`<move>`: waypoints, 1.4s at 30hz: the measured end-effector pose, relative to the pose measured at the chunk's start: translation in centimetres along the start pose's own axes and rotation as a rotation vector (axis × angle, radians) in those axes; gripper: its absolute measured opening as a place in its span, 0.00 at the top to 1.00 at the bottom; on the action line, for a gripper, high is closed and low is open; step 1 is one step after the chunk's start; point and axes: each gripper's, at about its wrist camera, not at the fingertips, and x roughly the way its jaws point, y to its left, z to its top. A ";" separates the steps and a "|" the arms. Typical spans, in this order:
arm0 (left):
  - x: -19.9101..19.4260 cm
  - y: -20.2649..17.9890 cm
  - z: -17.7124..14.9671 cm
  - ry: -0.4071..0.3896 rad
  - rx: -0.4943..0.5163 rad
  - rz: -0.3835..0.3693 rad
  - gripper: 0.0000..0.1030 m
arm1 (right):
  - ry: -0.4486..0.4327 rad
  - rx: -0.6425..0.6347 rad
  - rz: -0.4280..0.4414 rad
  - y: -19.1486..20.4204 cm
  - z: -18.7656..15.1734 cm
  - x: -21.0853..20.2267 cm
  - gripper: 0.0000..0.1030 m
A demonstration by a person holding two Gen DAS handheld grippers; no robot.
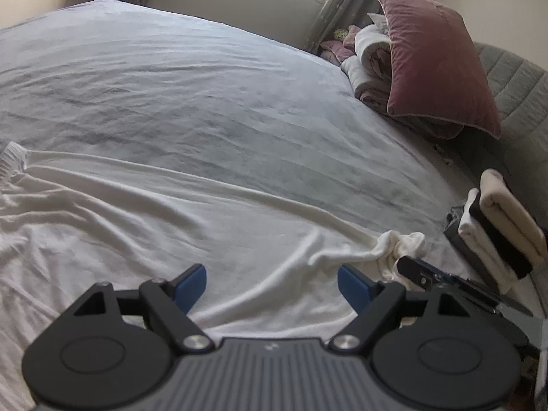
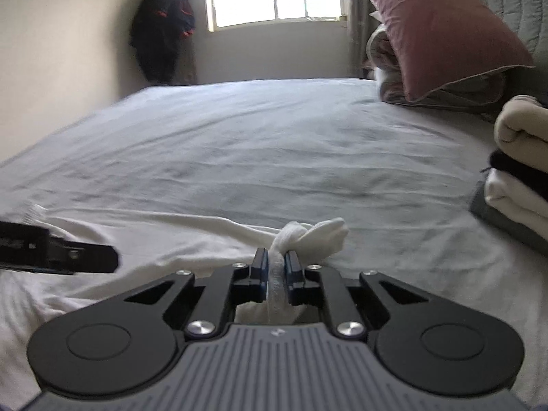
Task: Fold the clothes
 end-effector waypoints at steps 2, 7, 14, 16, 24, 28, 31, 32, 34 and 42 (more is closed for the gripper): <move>-0.3 0.3 0.1 -0.010 -0.005 0.006 0.18 | -0.005 -0.001 0.048 0.5 0.2 -0.4 0.88; -0.5 0.7 0.2 -0.015 -0.024 0.014 0.18 | 0.054 -0.036 0.176 2.5 -0.3 -0.4 0.88; -0.7 0.6 0.1 -0.008 -0.023 0.000 0.21 | 0.129 -0.017 0.218 2.6 -0.5 -0.6 0.69; -0.7 0.5 0.1 -0.003 -0.021 -0.012 0.24 | 0.105 -0.006 0.197 1.8 0.0 -1.4 0.47; -0.2 -0.2 -0.5 0.013 0.006 -0.013 0.27 | 0.155 0.087 0.139 -0.1 0.2 -2.1 0.44; 0.4 -0.8 -0.9 0.033 0.026 -0.011 0.31 | 0.241 0.073 0.167 0.7 -0.8 -1.4 0.46; 0.9 -1.0 -1.1 0.045 0.038 -0.003 0.31 | 0.269 -0.014 0.120 1.4 -1.5 -0.7 0.86; 1.0 -1.0 -1.1 0.048 0.040 0.000 0.31 | 0.273 -0.043 0.102 1.5 -1.5 -0.7 0.97; 1.1 -1.0 -1.2 0.049 0.038 0.003 0.32 | 0.265 -0.076 0.062 1.1 -1.1 -1.2 0.98; 1.2 -1.2 -1.2 0.055 0.036 -0.004 0.32 | 0.187 -0.119 -0.161 -3.5 0.2 -3.9 0.99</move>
